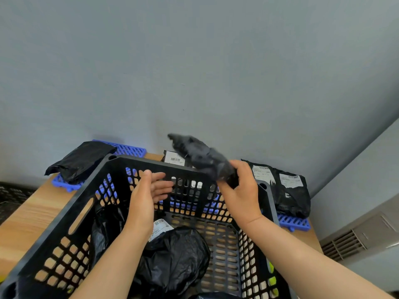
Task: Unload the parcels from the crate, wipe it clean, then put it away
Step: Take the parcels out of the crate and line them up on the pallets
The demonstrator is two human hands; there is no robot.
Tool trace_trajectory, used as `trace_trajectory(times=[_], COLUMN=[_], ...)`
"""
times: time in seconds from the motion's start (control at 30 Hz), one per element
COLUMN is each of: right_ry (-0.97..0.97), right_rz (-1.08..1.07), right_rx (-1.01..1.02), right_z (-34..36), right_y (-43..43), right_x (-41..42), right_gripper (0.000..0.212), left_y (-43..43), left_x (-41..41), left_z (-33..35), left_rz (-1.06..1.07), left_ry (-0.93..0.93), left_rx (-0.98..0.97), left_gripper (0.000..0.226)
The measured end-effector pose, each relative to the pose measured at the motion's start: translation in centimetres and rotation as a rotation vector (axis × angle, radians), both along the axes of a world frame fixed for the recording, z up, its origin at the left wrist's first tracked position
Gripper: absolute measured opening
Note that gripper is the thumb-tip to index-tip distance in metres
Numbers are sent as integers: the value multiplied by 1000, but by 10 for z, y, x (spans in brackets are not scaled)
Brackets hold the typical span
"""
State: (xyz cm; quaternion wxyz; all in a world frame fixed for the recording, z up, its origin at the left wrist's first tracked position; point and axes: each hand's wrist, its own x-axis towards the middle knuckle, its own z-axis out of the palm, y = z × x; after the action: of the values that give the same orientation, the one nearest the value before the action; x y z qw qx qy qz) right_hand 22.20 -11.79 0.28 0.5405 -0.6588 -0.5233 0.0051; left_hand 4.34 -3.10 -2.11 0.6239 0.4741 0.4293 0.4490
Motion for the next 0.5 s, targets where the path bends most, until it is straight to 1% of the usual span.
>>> trace_trajectory(times=[0.1,0.2,0.3,0.37,0.43,0.5], right_ry=[368,656,847,953,1038,1098], right_rz=[-66,-106,-110,-76,-20,14], right_rx=[-4,59,122,140,116,53], right_z=[17,25,29,29,27,22], right_y=[6,10,10,9,7,5], right_x=[5,14,21,25,28,27], right_gripper=[29,22,19,19,19,18], left_y=[-1,-3,-6,-8,-11,-13], left_x=[3,7,9,9,9,10], left_z=[0,2,1,-1,-1,0], left_rz=[-27,-78,-104,-122,-147,-173], left_ry=[58,125,186,229,258,285], left_rx=[43,79,104,133,150,161], left_gripper=[39,31,23,17,16,21])
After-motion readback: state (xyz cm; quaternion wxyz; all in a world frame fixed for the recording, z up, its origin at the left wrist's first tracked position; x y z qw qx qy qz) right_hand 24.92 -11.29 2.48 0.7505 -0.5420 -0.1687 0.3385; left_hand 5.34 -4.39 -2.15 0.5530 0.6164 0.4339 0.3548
